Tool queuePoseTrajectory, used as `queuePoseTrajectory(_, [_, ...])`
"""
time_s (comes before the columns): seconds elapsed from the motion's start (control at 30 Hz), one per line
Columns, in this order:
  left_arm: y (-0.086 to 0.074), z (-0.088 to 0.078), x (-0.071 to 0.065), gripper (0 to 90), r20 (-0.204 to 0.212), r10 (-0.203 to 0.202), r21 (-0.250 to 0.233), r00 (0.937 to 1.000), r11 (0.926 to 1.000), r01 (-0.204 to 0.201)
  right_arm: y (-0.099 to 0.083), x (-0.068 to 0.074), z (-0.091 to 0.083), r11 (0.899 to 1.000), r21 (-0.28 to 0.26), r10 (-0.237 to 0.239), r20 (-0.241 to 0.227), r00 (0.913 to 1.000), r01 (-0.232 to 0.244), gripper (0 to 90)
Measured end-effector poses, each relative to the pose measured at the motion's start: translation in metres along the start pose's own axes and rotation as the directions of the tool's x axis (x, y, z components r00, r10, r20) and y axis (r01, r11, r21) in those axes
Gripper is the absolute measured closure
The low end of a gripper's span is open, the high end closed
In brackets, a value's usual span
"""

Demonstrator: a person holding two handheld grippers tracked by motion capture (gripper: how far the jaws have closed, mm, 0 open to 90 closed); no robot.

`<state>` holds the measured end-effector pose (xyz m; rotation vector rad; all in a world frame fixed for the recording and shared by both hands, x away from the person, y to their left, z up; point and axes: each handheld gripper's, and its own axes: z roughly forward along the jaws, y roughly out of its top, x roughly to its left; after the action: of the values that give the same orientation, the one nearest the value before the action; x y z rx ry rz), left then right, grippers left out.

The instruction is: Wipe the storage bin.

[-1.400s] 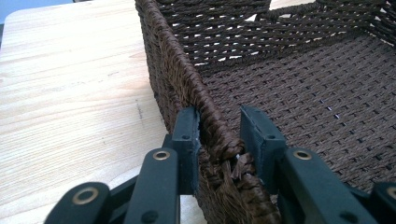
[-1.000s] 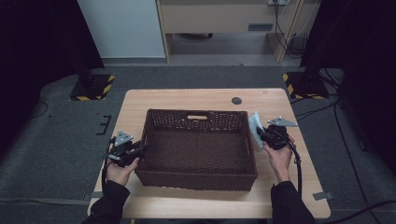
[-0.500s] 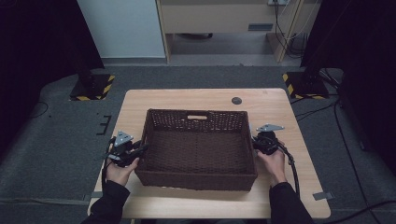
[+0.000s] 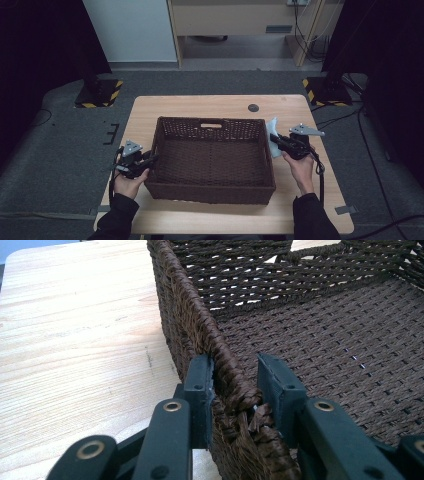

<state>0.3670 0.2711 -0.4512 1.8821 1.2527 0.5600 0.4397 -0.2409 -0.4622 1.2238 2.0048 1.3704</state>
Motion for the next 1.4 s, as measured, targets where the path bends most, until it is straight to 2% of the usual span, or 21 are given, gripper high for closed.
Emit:
queuePoseTrajectory(0.07, [0.000, 0.000, 0.000, 67.2, -0.001, -0.001, -0.001, 1.0000, 1.0000, 0.001, 0.003, 0.001, -0.001, 1.000, -0.009, -0.020, -0.006, 0.9998, 0.020, 83.6])
queuePoseTrajectory(0.13, [0.000, 0.000, 0.000, 67.3, 0.000, -0.003, -0.001, 1.0000, 1.0000, 0.003, 0.001, 0.000, 0.003, 0.999, 0.016, -0.036, -0.001, 0.9994, 0.036, 83.6])
queuePoseTrajectory(0.3, [0.000, 0.000, 0.000, 67.5, -0.002, -0.005, 0.000, 1.0000, 1.0000, 0.005, -0.014, 0.000, 0.021, 0.987, 0.149, -0.063, -0.004, 0.9980, 0.063, 83.6])
queuePoseTrajectory(0.33, [0.000, 0.000, 0.000, 67.7, -0.004, -0.005, 0.000, 1.0000, 1.0000, 0.005, -0.021, 0.001, 0.030, 0.974, 0.215, -0.062, -0.010, 0.9980, 0.063, 83.6])
queuePoseTrajectory(0.4, [0.000, 0.000, 0.000, 67.7, -0.005, -0.004, 0.001, 1.0000, 1.0000, 0.004, -0.024, 0.002, 0.033, 0.968, 0.239, -0.069, -0.011, 0.9975, 0.070, 83.6])
queuePoseTrajectory(0.47, [0.001, 0.001, -0.001, 67.8, -0.006, -0.008, -0.003, 1.0000, 1.0000, 0.008, -0.032, 0.004, 0.042, 0.950, 0.304, -0.074, -0.014, 0.9972, 0.075, 83.5])
queuePoseTrajectory(0.6, [0.001, 0.000, -0.001, 68.0, -0.007, -0.011, -0.003, 0.9999, 0.9999, 0.011, -0.032, 0.004, 0.042, 0.955, 0.293, -0.055, -0.008, 0.9984, 0.055, 83.5])
queuePoseTrajectory(0.63, [0.001, 0.000, -0.001, 68.1, -0.008, -0.012, -0.003, 0.9999, 0.9999, 0.012, -0.020, 0.002, 0.029, 0.978, 0.203, -0.041, 0.000, 0.9992, 0.040, 83.5])
queuePoseTrajectory(0.67, [0.001, 0.000, -0.001, 68.1, -0.008, -0.014, -0.004, 0.9999, 0.9999, 0.014, -0.020, 0.002, 0.029, 0.978, 0.203, -0.041, 0.000, 0.9992, 0.040, 83.5])
queuePoseTrajectory(0.73, [0.001, 0.001, -0.001, 68.2, -0.009, -0.011, -0.002, 0.9999, 0.9999, 0.011, -0.007, -0.001, 0.014, 0.996, 0.087, -0.032, 0.000, 0.9995, 0.032, 83.5])
queuePoseTrajectory(0.8, [0.002, 0.002, -0.001, 68.4, -0.009, -0.012, -0.002, 0.9999, 0.9999, 0.012, 0.006, 0.003, 0.001, 0.998, 0.006, -0.057, -0.023, 0.9981, 0.057, 83.5])
queuePoseTrajectory(0.83, [0.002, 0.002, -0.001, 68.4, -0.009, -0.012, -0.003, 0.9999, 0.9999, 0.012, 0.006, 0.003, 0.001, 0.998, 0.006, -0.057, -0.023, 0.9981, 0.057, 83.5])
queuePoseTrajectory(0.9, [0.002, 0.002, -0.002, 68.9, -0.014, -0.016, -0.001, 0.9998, 0.9999, 0.016, 0.007, 0.006, 0.003, 0.996, 0.013, -0.087, -0.020, 0.9960, 0.088, 83.7])
queuePoseTrajectory(1.03, [0.003, 0.003, -0.002, 69.2, -0.020, -0.013, 0.001, 0.9997, 0.9999, 0.013, -0.001, 0.001, 0.008, 0.994, 0.073, -0.078, -0.021, 0.9967, 0.079, 83.7])
queuePoseTrajectory(1.13, [0.005, 0.004, -0.001, 69.5, -0.026, -0.007, 0.006, 0.9996, 1.0000, 0.007, -0.013, -0.003, 0.017, 0.982, 0.170, -0.082, -0.013, 0.9966, 0.083, 83.6])
queuePoseTrajectory(1.17, [0.006, 0.006, 0.000, 69.5, -0.027, -0.015, -0.001, 0.9995, 0.9999, 0.015, -0.021, -0.005, 0.024, 0.973, 0.220, -0.069, -0.023, 0.9974, 0.072, 83.6])
queuePoseTrajectory(1.2, [0.006, 0.006, 0.000, 69.5, -0.027, -0.015, -0.001, 0.9995, 0.9999, 0.015, -0.025, -0.004, 0.027, 0.969, 0.240, -0.062, -0.020, 0.9979, 0.065, 83.6])
queuePoseTrajectory(1.27, [0.006, 0.007, 0.001, 69.3, -0.030, -0.013, 0.002, 0.9995, 0.9999, 0.013, -0.034, -0.001, 0.036, 0.950, 0.303, -0.064, -0.029, 0.9975, 0.070, 83.4])
queuePoseTrajectory(1.3, [0.007, 0.008, 0.001, 69.3, -0.028, -0.014, 0.002, 0.9995, 0.9999, 0.014, -0.034, -0.001, 0.036, 0.950, 0.303, -0.064, -0.029, 0.9975, 0.070, 83.4])
queuePoseTrajectory(1.33, [0.007, 0.008, 0.001, 68.9, -0.026, -0.012, 0.001, 0.9996, 0.9999, 0.012, -0.039, 0.001, 0.040, 0.944, 0.323, -0.063, -0.031, 0.9975, 0.070, 83.3])
queuePoseTrajectory(1.4, [0.006, 0.007, 0.002, 67.1, -0.021, -0.006, -0.005, 0.9998, 1.0000, 0.006, -0.039, 0.004, 0.042, 0.946, 0.319, -0.044, -0.039, 0.9982, 0.055, 83.2])
